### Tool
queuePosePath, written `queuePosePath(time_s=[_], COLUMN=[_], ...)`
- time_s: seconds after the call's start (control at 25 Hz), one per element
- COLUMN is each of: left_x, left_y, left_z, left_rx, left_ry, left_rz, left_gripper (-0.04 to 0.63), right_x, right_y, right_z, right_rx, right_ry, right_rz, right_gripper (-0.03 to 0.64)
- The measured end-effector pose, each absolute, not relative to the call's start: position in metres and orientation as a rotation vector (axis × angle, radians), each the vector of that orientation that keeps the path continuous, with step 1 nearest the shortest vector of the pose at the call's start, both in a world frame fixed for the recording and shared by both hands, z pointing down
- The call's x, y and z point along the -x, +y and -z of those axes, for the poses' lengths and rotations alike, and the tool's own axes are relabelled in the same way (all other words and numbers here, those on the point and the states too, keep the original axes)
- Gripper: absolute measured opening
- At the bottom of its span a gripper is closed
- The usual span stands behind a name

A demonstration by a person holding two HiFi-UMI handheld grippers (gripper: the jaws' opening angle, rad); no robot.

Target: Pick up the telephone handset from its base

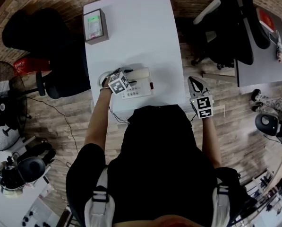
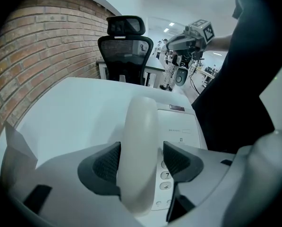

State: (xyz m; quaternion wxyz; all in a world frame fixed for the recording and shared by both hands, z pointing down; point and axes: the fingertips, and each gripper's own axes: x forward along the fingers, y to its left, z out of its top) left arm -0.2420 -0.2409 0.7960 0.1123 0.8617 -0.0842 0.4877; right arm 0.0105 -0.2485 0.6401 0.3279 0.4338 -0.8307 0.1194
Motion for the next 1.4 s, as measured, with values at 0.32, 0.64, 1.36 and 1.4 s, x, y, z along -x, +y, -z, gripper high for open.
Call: queuePosePath(time_s=[0.32, 0.64, 1.36, 1.4], left_x=[0.244, 0.245, 0.246, 0.246], left_y=[-0.245, -0.245, -0.244, -0.243], left_z=[-0.797, -0.797, -0.793, -0.793], left_rx=[-2.534, -2.537, -2.587, -2.587], left_ry=[-0.268, -0.25, -0.331, -0.337], left_rz=[-1.456, -1.48, -1.51, -1.508], left_gripper=[0.236, 0.23, 0.224, 0.224], right_x=[-0.007, -0.003, 0.004, 0.003], right_y=[-0.25, -0.25, -0.244, -0.244], right_z=[-0.64, -0.639, -0.637, -0.637], right_rx=[-1.132, -1.123, -1.102, -1.1], right_ry=[-2.18, -2.184, -2.195, -2.197], right_rz=[-0.312, -0.308, -0.291, -0.288], right_gripper=[-0.002, -0.002, -0.002, -0.002])
